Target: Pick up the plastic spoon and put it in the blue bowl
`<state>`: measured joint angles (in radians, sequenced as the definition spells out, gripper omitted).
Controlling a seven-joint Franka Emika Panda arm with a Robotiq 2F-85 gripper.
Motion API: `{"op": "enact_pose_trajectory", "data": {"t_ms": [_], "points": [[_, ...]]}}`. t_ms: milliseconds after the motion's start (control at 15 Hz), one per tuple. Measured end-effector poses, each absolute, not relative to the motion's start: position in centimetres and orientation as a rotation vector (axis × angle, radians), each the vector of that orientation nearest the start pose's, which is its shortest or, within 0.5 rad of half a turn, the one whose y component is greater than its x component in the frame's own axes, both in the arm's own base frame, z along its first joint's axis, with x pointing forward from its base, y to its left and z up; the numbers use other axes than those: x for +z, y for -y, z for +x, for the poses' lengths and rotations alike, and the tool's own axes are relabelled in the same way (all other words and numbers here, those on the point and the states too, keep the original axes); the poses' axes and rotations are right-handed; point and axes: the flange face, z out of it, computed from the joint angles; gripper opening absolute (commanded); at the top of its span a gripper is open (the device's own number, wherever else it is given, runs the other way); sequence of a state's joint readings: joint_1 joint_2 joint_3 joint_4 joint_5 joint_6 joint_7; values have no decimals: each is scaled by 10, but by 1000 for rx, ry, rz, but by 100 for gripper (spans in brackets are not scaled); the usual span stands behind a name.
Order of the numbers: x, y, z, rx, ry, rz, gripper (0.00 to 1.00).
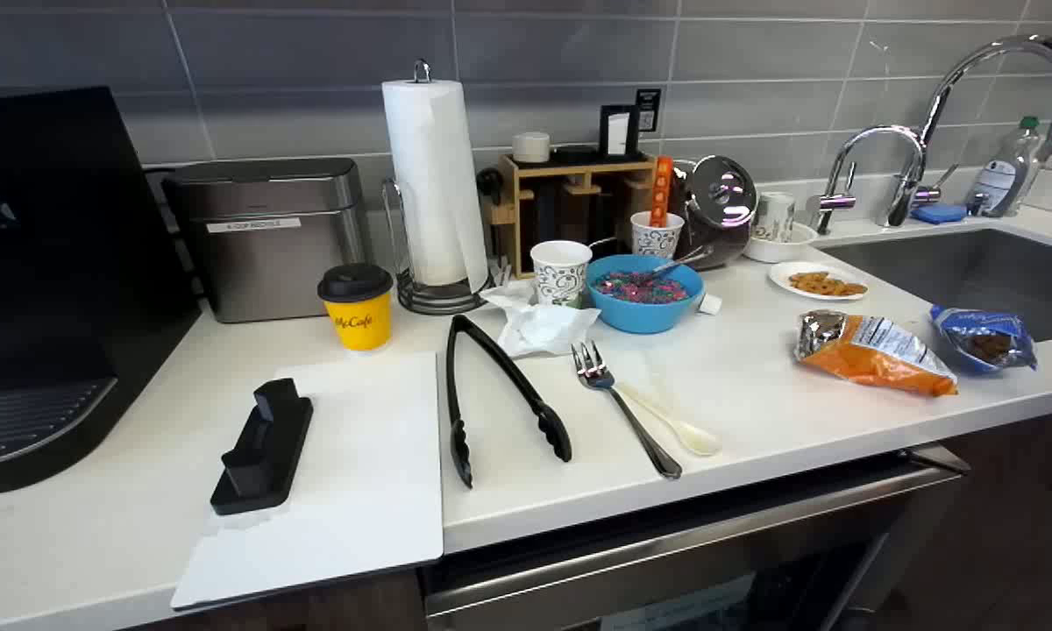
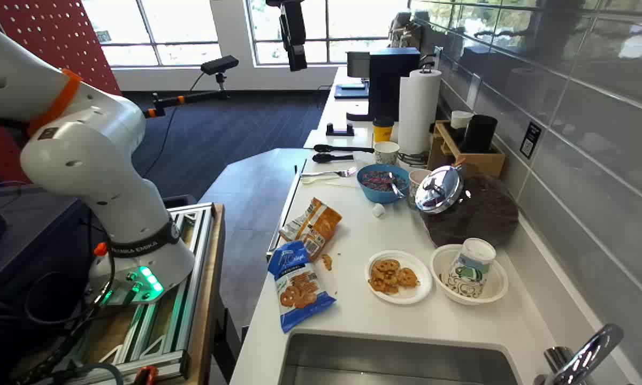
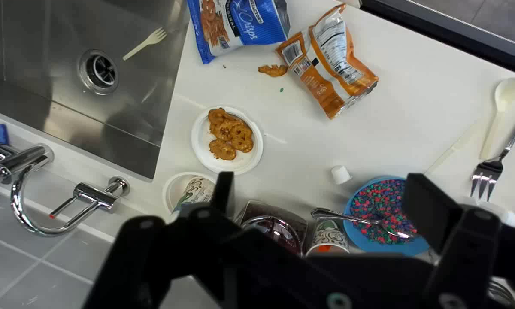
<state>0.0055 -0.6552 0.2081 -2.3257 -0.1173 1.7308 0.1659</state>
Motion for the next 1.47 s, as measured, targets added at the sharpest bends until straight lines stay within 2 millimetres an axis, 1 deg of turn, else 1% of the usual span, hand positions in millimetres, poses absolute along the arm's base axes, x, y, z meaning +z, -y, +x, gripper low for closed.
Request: {"op": "enact_pose_trajectory", "data": {"t_ms": [667,800,867,1000,1067,1133,1267,1467], "points": [[572,-81,352,-146,45,-3367,100],[563,-92,354,-115,34,-3339,100],[554,-103,355,-82,4,-3319,100],[531,-135,357,9,-19,-3252,100],[520,-150,359,27,-49,-3226,100],[508,-161,362,30,-115,-3199,100],[480,-177,374,-44,-256,-3143,100],[435,-191,391,-133,-472,-3059,100]]}}
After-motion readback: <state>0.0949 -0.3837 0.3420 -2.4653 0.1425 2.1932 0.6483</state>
